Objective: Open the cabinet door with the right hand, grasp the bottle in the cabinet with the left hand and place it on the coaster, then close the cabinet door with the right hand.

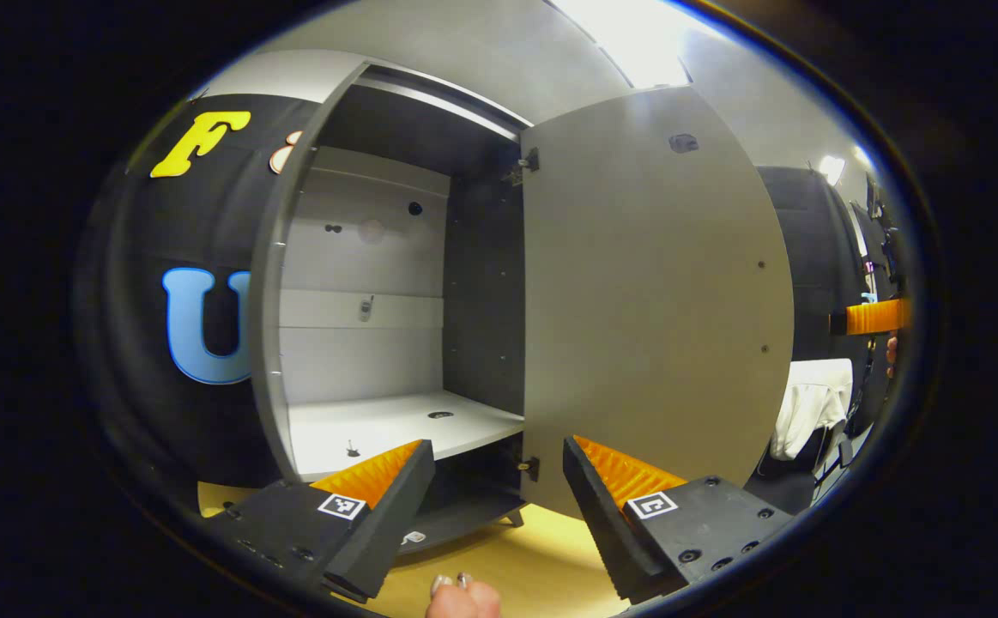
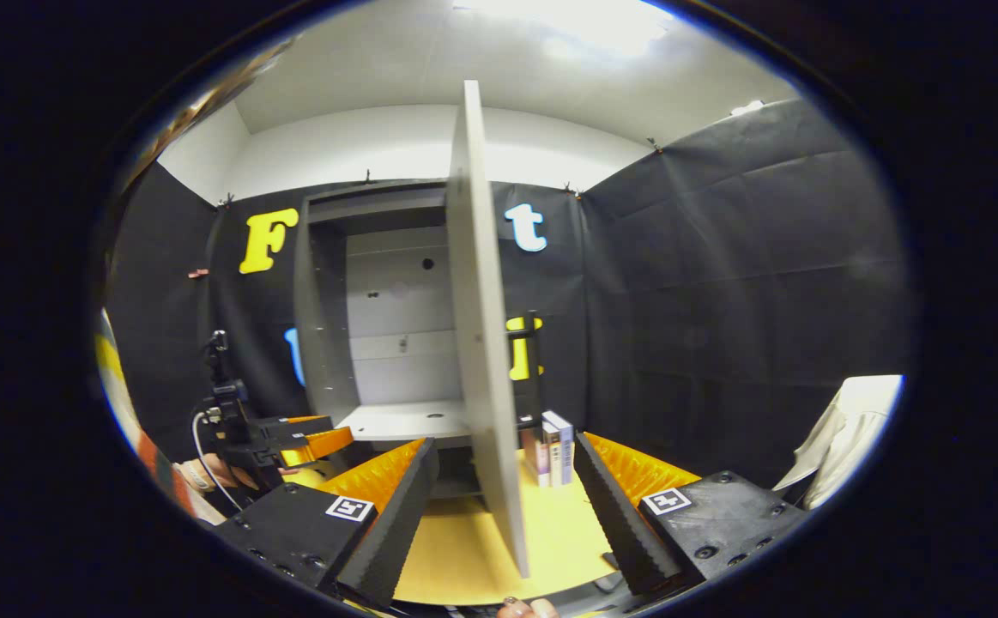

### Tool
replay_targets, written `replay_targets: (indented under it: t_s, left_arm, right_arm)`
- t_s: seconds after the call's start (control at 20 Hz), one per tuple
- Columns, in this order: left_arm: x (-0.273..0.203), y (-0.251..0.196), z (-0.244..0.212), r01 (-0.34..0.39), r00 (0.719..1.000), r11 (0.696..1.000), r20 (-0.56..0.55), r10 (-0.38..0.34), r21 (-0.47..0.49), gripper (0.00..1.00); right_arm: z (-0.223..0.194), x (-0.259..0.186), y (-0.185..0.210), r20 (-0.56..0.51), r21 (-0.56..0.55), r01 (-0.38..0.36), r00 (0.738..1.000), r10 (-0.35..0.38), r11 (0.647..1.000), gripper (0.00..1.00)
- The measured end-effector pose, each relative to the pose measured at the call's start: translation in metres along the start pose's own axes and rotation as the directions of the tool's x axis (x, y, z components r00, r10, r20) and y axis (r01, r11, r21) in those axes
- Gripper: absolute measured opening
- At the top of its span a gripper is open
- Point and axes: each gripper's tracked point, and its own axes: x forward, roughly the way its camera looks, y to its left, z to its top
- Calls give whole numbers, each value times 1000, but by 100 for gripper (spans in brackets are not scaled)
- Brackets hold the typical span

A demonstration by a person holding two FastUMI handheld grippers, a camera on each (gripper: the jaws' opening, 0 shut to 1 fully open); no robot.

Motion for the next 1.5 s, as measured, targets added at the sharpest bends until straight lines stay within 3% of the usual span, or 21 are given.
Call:
replay_targets:
  t_s: [0.1, 0.25, 0.3, 0.35, 0.45, 0.5, 0.55, 0.85, 1.5]
  left_arm:
    - [9, -4, 4, -22, 1000, 1000, 12, 22, 8, 95]
    - [15, -9, 12, -55, 998, 998, 43, 55, 16, 95]
    - [14, -8, 16, -70, 996, 997, 56, 69, 23, 95]
    - [12, -5, 20, -93, 994, 995, 69, 91, 29, 95]
    - [10, 2, 25, -140, 987, 990, 88, 137, 27, 95]
    - [8, 6, 25, -162, 983, 987, 90, 159, 18, 95]
    - [6, 10, 25, -182, 980, 983, 90, 180, 8, 95]
    - [-9, 34, 14, -275, 959, 961, 64, 275, -9, 94]
    - [-51, 97, -16, -285, 959, 959, -3, 285, 0, 95]
  right_arm:
    - [4, 14, -12, 3, -11, 4, 1000, -4, 1000, 100]
    - [6, 45, -20, 10, 17, -47, 999, 47, 999, 98]
    - [7, 57, -23, 7, 25, -63, 998, 63, 998, 91]
    - [8, 66, -29, 6, 29, -82, 997, 81, 996, 100]
    - [10, 83, -30, 12, 31, -127, 992, 126, 991, 91]
    - [9, 91, -29, 8, 29, -148, 989, 148, 989, 91]
    - [7, 99, -28, -2, 23, -171, 985, 171, 985, 98]
    - [3, 111, -12, -36, 28, -256, 966, 256, 966, 97]
    - [-24, 103, 121, -123, 78, -393, 908, 400, 916, 98]
